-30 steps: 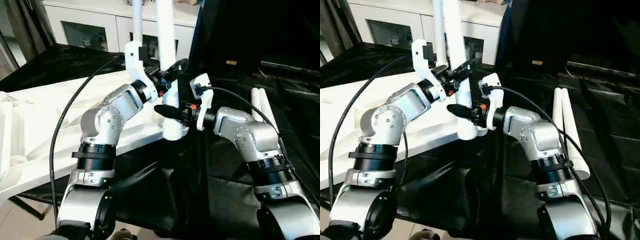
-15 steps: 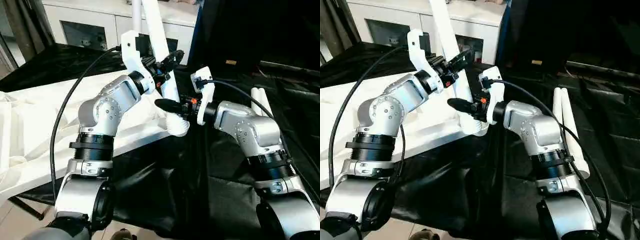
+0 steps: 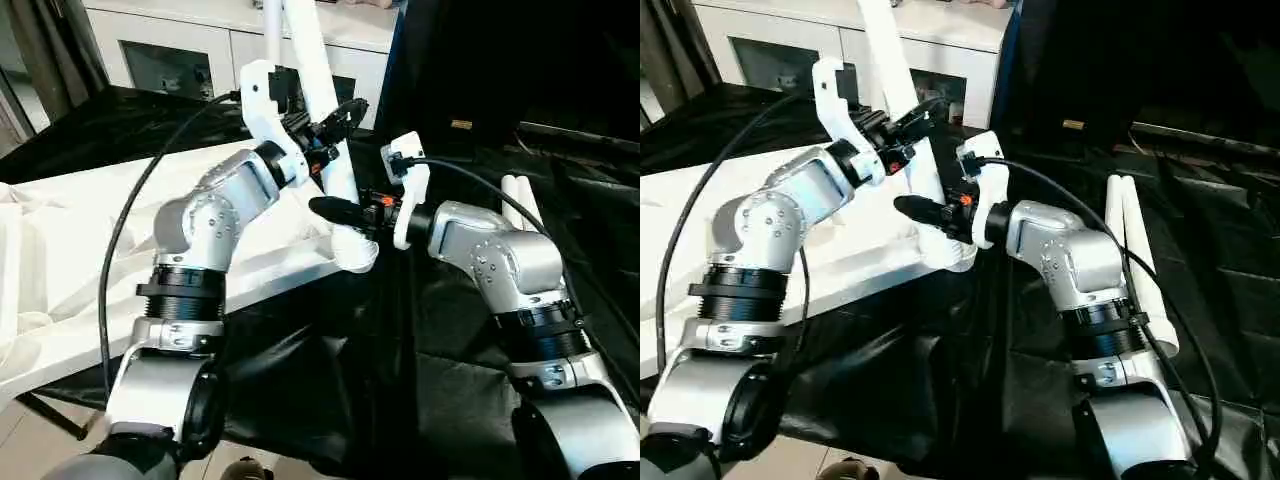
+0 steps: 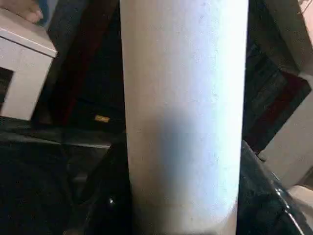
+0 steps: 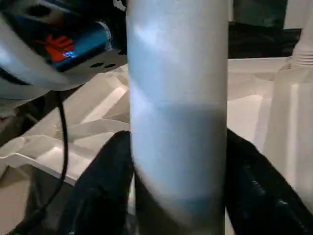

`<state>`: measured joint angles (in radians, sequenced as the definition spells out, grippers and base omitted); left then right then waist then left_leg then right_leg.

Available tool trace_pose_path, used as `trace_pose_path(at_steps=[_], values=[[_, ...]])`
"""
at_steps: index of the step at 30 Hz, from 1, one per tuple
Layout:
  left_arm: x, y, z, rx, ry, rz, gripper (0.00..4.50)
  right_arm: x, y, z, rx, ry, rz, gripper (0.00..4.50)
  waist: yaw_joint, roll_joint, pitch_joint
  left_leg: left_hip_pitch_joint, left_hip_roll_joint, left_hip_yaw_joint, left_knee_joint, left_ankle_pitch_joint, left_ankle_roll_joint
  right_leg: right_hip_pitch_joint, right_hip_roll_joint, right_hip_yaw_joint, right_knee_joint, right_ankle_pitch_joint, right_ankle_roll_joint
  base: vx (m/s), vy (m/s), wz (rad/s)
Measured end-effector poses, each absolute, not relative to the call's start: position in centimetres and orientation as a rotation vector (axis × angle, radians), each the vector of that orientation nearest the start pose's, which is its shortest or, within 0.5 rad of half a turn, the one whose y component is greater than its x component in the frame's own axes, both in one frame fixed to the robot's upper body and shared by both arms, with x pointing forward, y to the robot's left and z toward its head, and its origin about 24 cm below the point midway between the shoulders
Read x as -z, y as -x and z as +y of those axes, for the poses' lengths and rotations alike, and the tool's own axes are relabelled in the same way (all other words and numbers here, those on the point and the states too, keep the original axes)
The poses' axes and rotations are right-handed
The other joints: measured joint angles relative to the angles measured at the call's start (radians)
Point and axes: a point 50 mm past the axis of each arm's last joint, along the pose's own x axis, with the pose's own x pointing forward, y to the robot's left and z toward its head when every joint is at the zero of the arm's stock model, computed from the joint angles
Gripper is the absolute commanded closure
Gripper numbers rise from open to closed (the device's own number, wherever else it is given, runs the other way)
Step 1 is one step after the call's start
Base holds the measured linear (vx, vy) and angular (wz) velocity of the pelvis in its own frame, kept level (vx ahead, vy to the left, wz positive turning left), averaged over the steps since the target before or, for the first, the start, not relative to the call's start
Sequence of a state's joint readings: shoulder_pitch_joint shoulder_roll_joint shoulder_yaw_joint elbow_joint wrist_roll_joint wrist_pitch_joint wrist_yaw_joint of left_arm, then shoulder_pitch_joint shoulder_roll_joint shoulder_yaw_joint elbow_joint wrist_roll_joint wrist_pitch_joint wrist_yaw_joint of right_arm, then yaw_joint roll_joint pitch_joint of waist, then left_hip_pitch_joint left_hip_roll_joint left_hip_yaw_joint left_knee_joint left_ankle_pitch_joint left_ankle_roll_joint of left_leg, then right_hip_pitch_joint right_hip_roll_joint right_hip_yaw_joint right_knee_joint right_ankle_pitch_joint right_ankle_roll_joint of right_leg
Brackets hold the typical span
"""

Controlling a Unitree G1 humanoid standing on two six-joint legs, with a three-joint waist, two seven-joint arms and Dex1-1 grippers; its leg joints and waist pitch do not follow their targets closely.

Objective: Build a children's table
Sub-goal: Pick table leg

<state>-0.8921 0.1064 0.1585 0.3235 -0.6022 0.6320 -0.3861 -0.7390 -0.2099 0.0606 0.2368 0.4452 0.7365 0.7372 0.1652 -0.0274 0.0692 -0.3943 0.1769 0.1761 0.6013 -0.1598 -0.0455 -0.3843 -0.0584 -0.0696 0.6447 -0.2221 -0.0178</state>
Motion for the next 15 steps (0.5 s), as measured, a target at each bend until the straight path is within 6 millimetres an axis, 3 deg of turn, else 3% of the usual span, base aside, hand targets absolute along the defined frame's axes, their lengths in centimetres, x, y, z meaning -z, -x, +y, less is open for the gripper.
trace_pose_path(at_steps=[9,15], values=[[-20.6,-36.8,9.3,0.773,0.469,0.000,2.64,-15.4,-33.7,-8.8,-1.101,-0.225,0.258,0.85,0.000,-0.008,0.003,0.000,0.000,0.000,0.000,0.000,0.000,0.000,0.000,0.000,0.000,0.000,0.000,0.000,0.000,0.00],[-21.0,-36.2,9.8,0.895,0.442,-0.009,2.64,-16.0,-33.0,-9.6,-1.205,-0.272,0.278,0.41,0.000,-0.014,0.006,0.000,0.000,0.000,0.000,0.000,0.000,0.000,0.000,0.000,0.000,0.000,0.000,0.000,0.000,0.00]])
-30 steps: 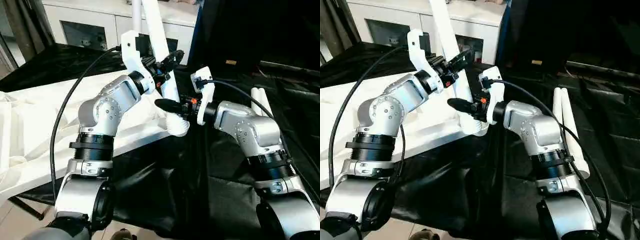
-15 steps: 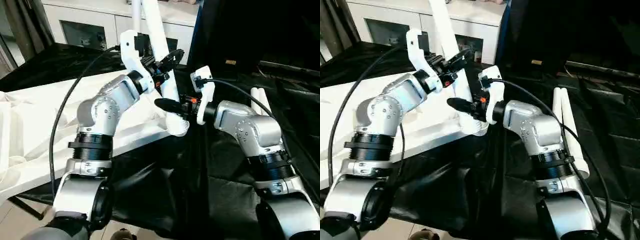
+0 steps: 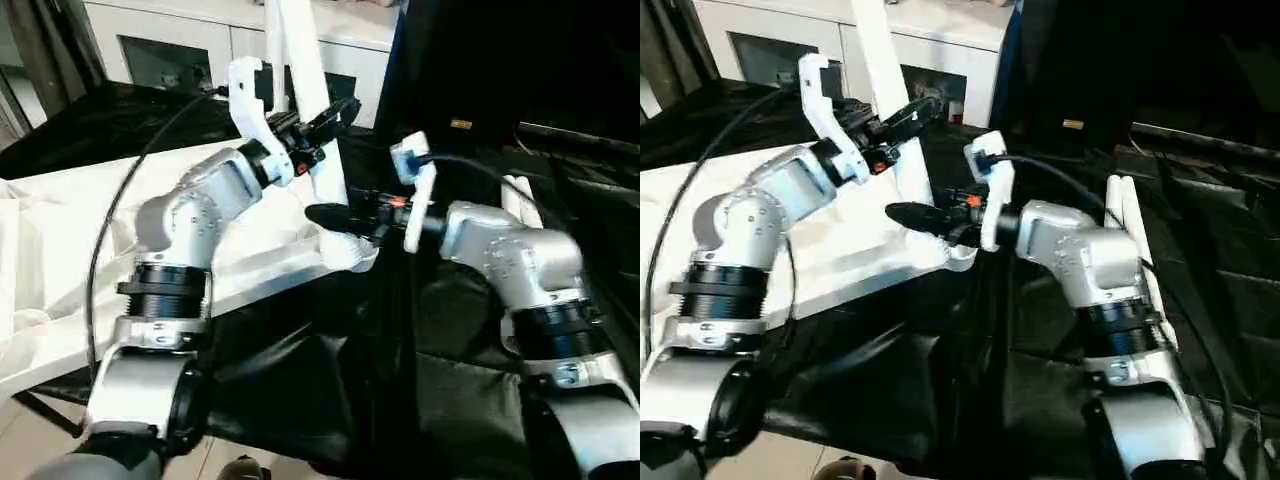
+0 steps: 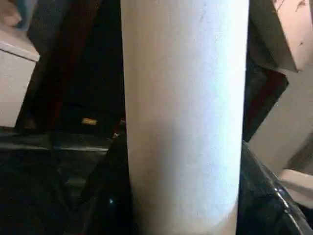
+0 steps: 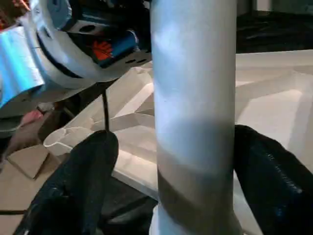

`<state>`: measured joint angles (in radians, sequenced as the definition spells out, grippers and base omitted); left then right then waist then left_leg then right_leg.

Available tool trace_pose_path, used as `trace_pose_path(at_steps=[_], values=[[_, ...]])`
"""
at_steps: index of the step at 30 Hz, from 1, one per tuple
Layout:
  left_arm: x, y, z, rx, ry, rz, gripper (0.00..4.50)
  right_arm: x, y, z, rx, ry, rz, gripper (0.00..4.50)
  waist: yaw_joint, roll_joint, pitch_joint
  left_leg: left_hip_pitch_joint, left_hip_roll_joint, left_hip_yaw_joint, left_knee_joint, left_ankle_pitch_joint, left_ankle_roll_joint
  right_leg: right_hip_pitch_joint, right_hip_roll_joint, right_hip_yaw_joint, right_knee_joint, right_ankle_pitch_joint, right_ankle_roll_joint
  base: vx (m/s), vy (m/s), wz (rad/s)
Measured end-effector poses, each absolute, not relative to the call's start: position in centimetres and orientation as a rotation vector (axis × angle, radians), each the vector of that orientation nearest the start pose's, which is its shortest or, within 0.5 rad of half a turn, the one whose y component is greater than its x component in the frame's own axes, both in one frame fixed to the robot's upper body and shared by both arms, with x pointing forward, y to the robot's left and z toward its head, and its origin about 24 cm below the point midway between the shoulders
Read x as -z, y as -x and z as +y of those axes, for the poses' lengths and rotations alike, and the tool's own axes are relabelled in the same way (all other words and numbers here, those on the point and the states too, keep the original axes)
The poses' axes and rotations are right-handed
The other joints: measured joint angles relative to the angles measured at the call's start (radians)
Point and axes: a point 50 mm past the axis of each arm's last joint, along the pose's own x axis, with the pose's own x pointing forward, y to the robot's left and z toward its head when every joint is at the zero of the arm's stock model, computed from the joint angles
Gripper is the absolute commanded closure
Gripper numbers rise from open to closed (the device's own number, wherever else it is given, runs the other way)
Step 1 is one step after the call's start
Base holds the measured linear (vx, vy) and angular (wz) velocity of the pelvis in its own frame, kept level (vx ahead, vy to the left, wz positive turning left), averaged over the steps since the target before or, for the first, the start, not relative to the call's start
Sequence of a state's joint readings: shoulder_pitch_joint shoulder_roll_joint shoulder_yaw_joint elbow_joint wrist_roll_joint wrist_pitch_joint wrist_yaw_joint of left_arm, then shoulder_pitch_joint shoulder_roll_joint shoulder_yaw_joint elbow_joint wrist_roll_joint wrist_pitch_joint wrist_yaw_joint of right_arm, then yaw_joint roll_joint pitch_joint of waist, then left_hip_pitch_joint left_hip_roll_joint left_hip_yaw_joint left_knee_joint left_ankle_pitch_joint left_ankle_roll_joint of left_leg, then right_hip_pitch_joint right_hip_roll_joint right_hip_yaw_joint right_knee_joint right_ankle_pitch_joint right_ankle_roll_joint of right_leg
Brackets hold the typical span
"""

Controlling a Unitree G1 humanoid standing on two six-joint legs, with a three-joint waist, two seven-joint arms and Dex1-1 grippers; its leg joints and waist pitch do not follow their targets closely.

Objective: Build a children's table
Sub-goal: Pick table leg

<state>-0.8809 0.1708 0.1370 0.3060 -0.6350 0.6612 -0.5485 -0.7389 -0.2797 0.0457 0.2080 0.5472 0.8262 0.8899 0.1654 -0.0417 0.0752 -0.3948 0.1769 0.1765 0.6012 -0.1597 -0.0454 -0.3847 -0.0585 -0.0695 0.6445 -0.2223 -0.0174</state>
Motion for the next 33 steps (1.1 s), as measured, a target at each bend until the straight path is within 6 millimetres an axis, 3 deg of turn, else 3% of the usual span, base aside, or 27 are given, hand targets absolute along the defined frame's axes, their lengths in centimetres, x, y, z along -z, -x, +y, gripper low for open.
trace_pose_path(at_steps=[3,7,13,19,21,24,25,33], values=[[-21.2,-35.0,10.4,1.059,0.424,-0.003,2.64,-16.8,-32.1,-10.8,-1.327,-0.294,0.295,0.09,0.001,-0.001,0.000,0.000,0.000,0.000,0.000,0.000,0.000,0.000,0.000,0.000,0.000,0.000,0.000,0.000,0.000,0.00],[-21.2,-33.7,10.2,1.214,0.458,-0.004,2.64,-17.6,-31.4,-10.7,-1.410,-0.299,0.272,0.00,0.001,-0.001,0.000,0.000,0.000,0.000,0.000,0.000,0.000,0.000,0.000,0.000,0.001,0.000,0.000,0.000,0.000,0.00],[-21.9,-32.3,9.7,1.352,0.479,-0.033,2.64,-17.3,-31.0,-10.8,-1.445,-0.332,0.281,0.00,0.005,0.000,0.000,0.001,0.000,0.000,0.000,0.000,0.000,0.000,0.000,0.000,0.001,0.000,0.000,0.000,0.000,0.00],[-21.9,-31.5,10.0,1.446,0.484,-0.011,2.64,-17.2,-30.4,-12.1,-1.508,-0.362,0.375,0.00,0.008,0.001,0.000,0.001,0.000,0.000,0.001,0.000,0.000,0.001,0.000,0.000,0.001,0.000,0.000,0.000,0.000,0.00],[-22.1,-31.3,10.0,1.462,0.478,-0.014,2.64,-16.9,-30.2,-11.9,-1.534,-0.369,0.414,0.33,0.008,0.001,0.000,0.001,0.000,0.000,0.000,0.000,0.000,0.001,0.000,0.000,0.002,0.000,0.000,0.000,0.000,0.00],[-22.3,-31.1,9.9,1.478,0.484,-0.020,2.64,-16.5,-29.9,-11.5,-1.555,-0.374,0.457,0.39,0.008,0.001,0.000,0.001,0.000,0.000,0.000,0.000,0.000,0.001,0.000,0.000,0.002,0.000,0.000,0.000,0.000,0.00],[-22.3,-31.0,9.9,1.479,0.487,-0.021,2.64,-16.4,-29.9,-11.4,-1.560,-0.373,0.466,0.68,0.008,0.001,0.000,0.001,0.000,0.000,0.000,0.000,0.000,0.001,0.000,0.000,0.002,0.000,0.000,0.000,0.000,0.00],[-22.4,-31.0,9.7,1.473,0.510,-0.035,2.64,-15.2,-29.5,-9.9,-1.593,-0.382,0.487,1.31,0.010,0.001,0.000,0.001,0.000,0.000,0.001,0.000,0.000,0.001,0.000,0.000,0.002,0.000,0.000,0.000,0.000,0.00]])
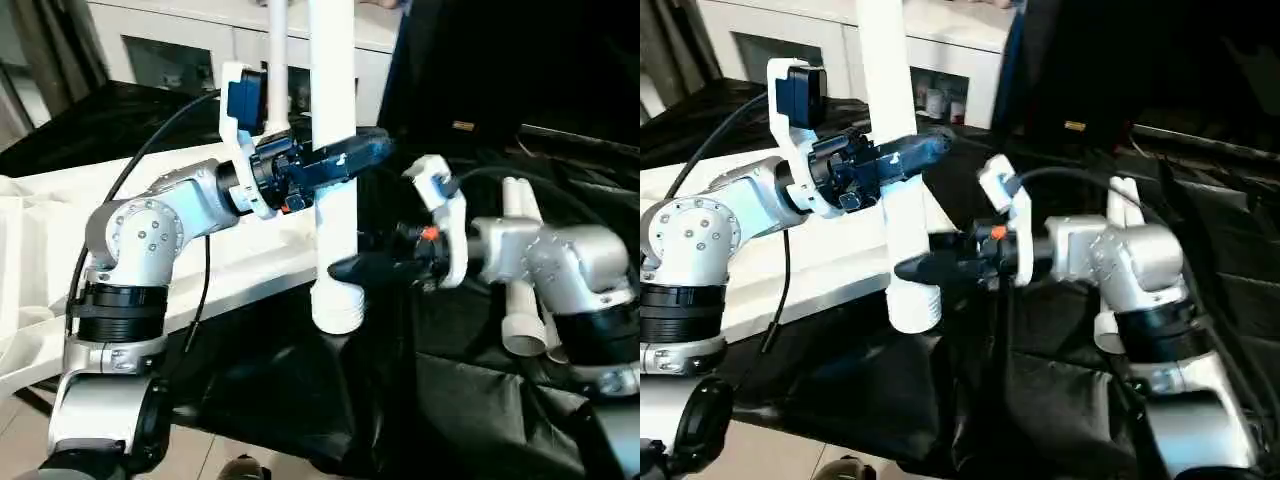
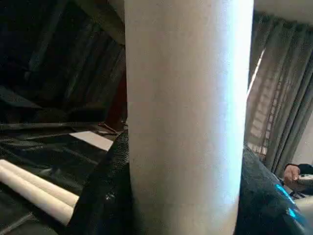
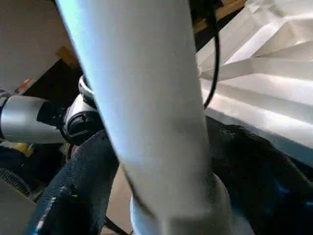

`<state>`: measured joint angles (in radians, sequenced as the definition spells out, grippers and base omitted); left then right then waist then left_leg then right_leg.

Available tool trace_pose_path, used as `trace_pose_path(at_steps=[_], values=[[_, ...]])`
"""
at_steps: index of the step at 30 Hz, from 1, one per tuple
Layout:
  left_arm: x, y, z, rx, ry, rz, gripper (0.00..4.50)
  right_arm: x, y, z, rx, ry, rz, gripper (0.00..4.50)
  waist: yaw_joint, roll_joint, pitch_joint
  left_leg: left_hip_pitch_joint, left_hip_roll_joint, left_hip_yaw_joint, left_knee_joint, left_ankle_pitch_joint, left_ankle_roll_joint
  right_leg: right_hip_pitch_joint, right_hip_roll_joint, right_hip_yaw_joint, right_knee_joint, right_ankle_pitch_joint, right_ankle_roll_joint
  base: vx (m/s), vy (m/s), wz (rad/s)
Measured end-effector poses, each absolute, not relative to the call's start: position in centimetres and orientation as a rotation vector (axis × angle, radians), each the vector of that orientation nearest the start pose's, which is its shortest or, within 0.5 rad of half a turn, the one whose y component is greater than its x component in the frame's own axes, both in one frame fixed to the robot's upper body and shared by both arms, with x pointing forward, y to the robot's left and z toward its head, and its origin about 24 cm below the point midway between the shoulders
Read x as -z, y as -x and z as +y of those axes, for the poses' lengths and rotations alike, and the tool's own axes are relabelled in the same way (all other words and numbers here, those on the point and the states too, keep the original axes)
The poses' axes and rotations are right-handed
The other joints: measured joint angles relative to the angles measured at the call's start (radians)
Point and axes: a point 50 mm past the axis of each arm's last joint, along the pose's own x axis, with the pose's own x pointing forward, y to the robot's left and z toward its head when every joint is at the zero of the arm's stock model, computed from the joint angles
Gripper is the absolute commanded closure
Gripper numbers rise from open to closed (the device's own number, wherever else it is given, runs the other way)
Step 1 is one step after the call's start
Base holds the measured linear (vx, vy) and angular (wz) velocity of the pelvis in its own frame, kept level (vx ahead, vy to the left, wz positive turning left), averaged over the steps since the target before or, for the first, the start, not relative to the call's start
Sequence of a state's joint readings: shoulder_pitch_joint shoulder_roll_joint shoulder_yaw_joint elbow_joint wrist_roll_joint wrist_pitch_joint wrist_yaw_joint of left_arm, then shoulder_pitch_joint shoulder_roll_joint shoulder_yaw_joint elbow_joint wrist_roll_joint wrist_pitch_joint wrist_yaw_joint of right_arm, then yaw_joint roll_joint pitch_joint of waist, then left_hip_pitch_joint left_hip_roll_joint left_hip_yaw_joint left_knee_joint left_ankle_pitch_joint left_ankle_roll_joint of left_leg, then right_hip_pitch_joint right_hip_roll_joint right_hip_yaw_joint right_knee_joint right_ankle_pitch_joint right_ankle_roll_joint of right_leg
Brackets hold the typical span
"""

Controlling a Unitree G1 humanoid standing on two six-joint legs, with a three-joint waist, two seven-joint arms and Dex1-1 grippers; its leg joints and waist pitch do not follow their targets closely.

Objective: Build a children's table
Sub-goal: Pick table leg

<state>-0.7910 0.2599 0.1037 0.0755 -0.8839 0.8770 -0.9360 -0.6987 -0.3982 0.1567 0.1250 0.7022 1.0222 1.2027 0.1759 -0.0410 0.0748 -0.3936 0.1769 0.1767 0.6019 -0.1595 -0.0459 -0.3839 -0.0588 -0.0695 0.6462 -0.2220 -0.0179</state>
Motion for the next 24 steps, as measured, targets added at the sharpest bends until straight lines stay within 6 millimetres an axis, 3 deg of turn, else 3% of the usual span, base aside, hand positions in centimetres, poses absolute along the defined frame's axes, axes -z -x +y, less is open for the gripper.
trace_pose_path(at_steps=[9,10,18,22,24], values=[[-22.5,-31.3,10.0,1.408,0.537,-0.064,2.64,-15.7,-29.8,-9.5,-1.572,-0.379,0.401,2.18,0.000,0.000,0.000,0.000,0.000,0.000,0.000,0.000,0.000,0.000,0.000,0.000,0.000,0.000,0.000,0.000,0.000,0.00],[-22.4,-31.8,10.2,1.348,0.558,-0.068,2.29,-15.9,-30.1,-9.4,-1.536,-0.372,0.367,2.23,-0.001,0.000,0.000,0.000,0.000,0.000,0.000,0.000,0.000,0.000,0.000,0.000,0.000,0.000,0.000,0.000,0.000,0.00],[-22.0,-33.6,10.1,0.923,0.399,-0.057,1.56,-15.0,-31.6,-8.1,-1.226,-0.268,0.267,2.54,-0.004,0.000,0.000,0.000,0.000,0.000,0.000,0.001,-0.002,0.000,0.000,0.000,0.000,0.001,0.001,0.000,0.000,0.00],[-21.3,-33.8,9.2,0.803,0.366,-0.009,1.53,-14.5,-32.0,-7.1,-1.105,-0.248,0.271,2.55,-0.006,0.000,0.000,0.000,0.000,0.000,-0.001,0.002,-0.003,0.000,0.000,0.000,0.000,0.001,0.001,0.000,0.000,0.00],[-21.1,-33.9,9.0,0.765,0.370,0.001,1.77,-14.5,-32.1,-6.8,-1.069,-0.240,0.262,2.55,-0.007,0.000,0.000,0.000,0.000,-0.001,-0.001,0.002,-0.004,0.000,0.000,0.000,0.000,0.001,0.001,0.000,0.000,0.00]])
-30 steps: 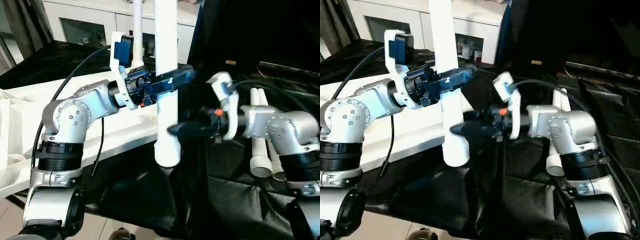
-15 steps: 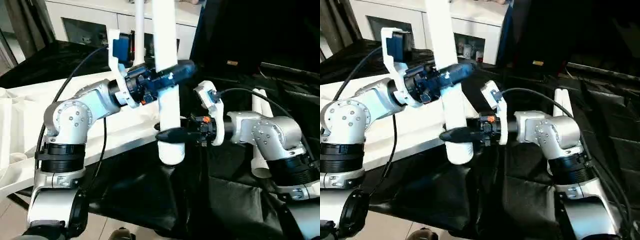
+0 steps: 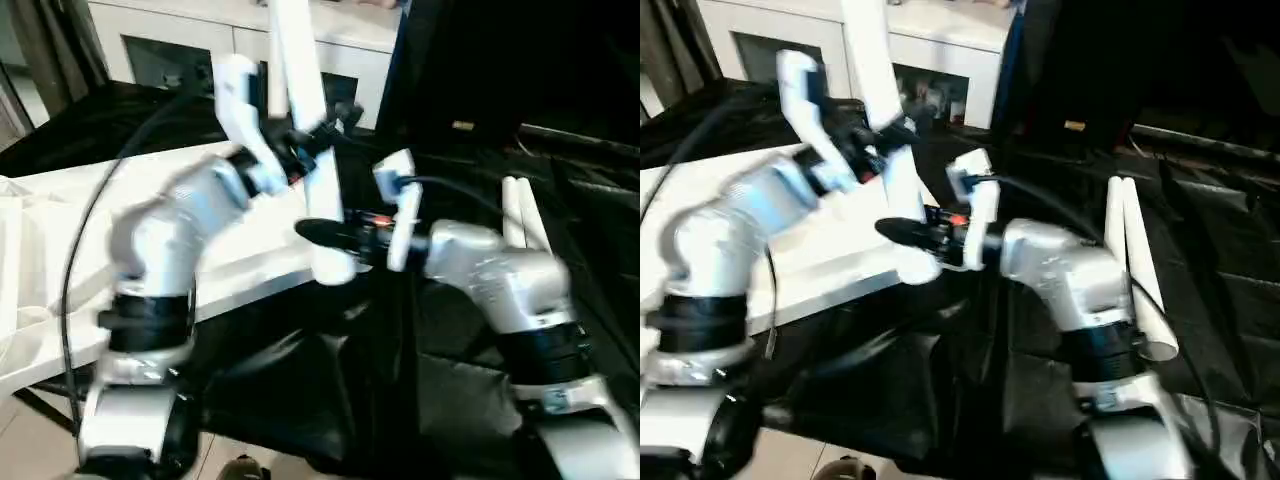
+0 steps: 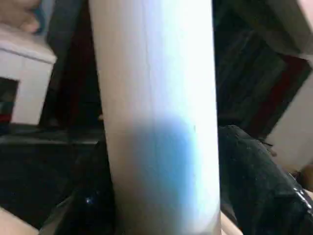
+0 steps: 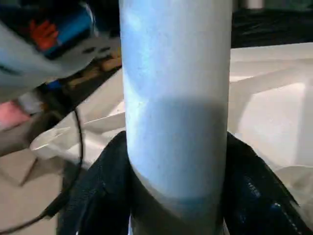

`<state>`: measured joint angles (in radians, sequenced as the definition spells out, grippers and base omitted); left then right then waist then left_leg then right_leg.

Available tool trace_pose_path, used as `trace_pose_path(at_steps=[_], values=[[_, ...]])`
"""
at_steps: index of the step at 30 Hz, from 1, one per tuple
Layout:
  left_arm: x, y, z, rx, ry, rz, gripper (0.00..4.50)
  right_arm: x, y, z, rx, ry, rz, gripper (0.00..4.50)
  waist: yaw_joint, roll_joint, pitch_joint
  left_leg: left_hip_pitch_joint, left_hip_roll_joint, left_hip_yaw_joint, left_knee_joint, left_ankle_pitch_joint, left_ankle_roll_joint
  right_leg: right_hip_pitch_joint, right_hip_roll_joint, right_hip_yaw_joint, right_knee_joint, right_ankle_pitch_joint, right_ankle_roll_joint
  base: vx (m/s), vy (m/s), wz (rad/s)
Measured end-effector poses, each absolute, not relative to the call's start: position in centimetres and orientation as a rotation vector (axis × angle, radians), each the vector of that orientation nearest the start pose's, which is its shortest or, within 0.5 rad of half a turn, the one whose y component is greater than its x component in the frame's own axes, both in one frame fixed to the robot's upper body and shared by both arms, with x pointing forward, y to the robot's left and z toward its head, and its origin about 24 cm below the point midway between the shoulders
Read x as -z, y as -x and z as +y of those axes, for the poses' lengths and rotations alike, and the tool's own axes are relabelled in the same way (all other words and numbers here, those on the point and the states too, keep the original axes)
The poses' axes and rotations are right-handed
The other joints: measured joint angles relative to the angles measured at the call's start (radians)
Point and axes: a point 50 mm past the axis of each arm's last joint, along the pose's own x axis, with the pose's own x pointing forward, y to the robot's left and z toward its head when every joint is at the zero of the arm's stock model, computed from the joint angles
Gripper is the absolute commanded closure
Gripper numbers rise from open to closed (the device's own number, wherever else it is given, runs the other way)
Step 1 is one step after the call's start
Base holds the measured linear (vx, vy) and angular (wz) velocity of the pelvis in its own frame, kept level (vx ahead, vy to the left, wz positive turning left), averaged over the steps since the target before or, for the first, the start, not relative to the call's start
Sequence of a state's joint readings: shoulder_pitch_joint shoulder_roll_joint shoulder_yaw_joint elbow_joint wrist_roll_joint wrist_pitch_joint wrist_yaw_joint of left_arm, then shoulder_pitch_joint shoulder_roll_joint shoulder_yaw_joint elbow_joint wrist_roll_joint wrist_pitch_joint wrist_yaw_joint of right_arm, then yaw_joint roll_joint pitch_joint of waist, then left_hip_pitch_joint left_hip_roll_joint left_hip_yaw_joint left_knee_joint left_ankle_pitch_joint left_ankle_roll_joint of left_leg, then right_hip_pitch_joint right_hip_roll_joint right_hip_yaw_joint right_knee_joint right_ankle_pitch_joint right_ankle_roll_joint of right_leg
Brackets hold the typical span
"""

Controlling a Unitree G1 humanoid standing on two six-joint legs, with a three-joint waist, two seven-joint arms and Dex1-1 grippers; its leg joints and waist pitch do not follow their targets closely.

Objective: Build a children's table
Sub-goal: Pick table leg

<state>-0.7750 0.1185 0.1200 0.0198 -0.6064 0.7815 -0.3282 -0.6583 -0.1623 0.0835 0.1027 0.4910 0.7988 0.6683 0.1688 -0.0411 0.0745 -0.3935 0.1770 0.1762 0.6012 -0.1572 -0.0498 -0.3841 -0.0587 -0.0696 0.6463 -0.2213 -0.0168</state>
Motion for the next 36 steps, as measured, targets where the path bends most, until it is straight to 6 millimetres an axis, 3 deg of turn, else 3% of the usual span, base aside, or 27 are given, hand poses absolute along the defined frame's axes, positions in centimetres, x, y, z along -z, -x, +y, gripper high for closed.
trace_pose_path(at_steps=[7,14,17,22,27,29,36], values=[[-20.8,-34.6,9.4,0.641,0.411,-0.004,2.35,-14.5,-32.3,-5.9,-0.990,-0.233,0.244,2.56,0.000,0.000,0.000,0.000,0.000,0.000,0.000,0.000,0.000,0.000,0.000,0.000,0.000,0.001,0.001,0.000,0.000,0.00],[-21.2,-34.5,9.6,0.683,0.408,-0.031,2.62,-14.9,-32.3,-6.1,-0.981,-0.200,0.218,2.56,0.000,0.000,0.000,0.000,0.000,0.000,0.000,0.000,0.000,0.000,0.000,0.000,0.000,0.001,0.001,0.000,0.000,0.00],[-21.4,-34.1,9.4,0.779,0.389,-0.043,2.62,-14.9,-32.0,-6.6,-1.037,-0.237,0.212,1.87,0.001,0.000,0.000,0.000,0.000,0.000,0.000,0.000,0.000,0.000,0.000,0.000,-0.001,0.001,0.001,0.000,0.000,0.00],[-21.8,-32.5,8.9,1.065,0.371,-0.053,2.62,-15.6,-30.7,-8.9,-1.255,-0.283,0.296,1.45,0.003,0.001,0.000,0.000,0.000,0.000,0.000,0.000,0.000,0.001,0.000,0.000,-0.001,0.001,0.001,0.000,0.000,0.00],[-21.9,-31.1,8.3,1.274,0.349,-0.066,2.63,-15.7,-29.9,-9.8,-1.386,-0.324,0.352,1.03,0.001,0.005,-0.002,0.001,0.000,0.000,0.000,0.000,0.000,0.001,0.000,0.000,0.000,0.001,0.001,0.000,0.000,0.00],[-22.4,-30.3,8.0,1.369,0.368,-0.092,2.63,-15.7,-29.6,-10.3,-1.432,-0.337,0.385,1.00,0.002,0.006,-0.002,0.001,0.000,0.000,0.000,0.000,0.000,0.001,0.000,0.000,0.000,0.001,0.001,0.000,0.000,0.00],[-22.7,-29.7,8.0,1.459,0.394,-0.106,2.64,-16.0,-29.1,-10.3,-1.504,-0.324,0.402,1.00,0.003,0.008,-0.003,0.002,0.000,0.000,0.000,0.000,0.000,0.001,0.000,0.000,0.001,0.002,0.000,0.000,0.000,0.00]])
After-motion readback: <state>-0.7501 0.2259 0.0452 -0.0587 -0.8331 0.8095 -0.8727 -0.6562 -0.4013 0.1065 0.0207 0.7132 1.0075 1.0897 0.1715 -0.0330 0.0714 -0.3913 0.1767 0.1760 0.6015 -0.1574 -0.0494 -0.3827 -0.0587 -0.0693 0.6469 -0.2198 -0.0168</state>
